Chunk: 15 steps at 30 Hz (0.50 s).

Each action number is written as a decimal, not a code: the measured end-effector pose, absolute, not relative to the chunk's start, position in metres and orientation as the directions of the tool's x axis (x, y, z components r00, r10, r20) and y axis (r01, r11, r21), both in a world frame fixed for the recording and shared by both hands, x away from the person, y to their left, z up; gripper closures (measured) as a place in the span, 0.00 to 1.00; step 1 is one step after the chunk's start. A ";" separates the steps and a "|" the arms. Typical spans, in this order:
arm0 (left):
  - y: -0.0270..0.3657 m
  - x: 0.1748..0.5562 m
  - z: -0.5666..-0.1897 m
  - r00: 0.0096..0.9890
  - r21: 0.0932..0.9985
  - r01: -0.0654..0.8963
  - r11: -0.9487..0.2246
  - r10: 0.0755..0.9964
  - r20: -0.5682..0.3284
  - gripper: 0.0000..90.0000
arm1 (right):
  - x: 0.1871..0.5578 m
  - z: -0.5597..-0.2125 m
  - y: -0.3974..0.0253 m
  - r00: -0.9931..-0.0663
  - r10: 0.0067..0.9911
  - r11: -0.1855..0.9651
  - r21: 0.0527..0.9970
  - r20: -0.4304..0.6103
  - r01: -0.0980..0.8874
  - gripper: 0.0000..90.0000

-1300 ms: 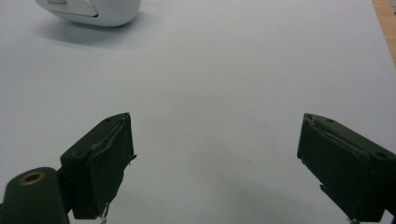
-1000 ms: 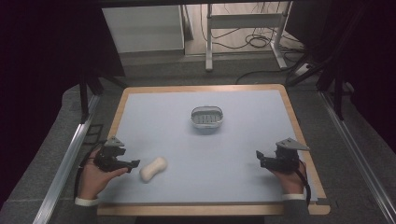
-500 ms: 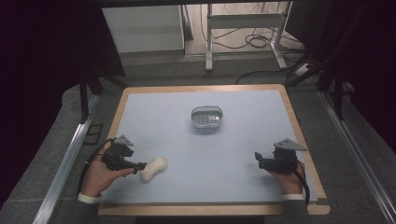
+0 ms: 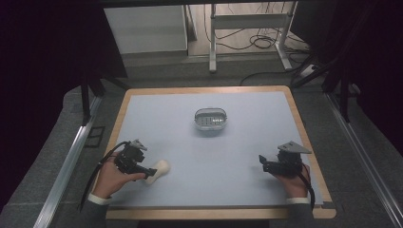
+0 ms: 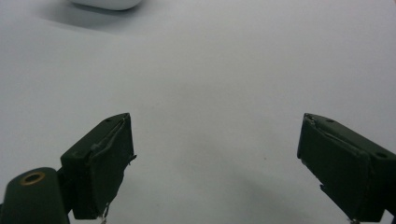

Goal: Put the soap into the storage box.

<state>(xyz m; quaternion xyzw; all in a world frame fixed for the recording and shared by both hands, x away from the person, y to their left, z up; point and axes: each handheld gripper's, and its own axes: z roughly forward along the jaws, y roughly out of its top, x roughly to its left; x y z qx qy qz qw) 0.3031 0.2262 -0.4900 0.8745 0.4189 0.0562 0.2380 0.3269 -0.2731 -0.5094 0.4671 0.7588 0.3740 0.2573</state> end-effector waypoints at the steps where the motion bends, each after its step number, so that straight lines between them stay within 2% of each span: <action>1: 0.225 0.304 -0.491 0.644 0.458 0.707 -0.540 0.759 -0.100 0.28 | 0.327 -0.510 -0.273 -0.431 0.901 0.286 0.806 -0.042 0.518 0.12; 15: 0.209 0.311 -0.503 0.666 0.399 0.706 -0.585 0.739 -0.095 0.35 | 0.328 -0.512 -0.271 -0.429 0.901 0.301 0.797 -0.059 0.524 0.12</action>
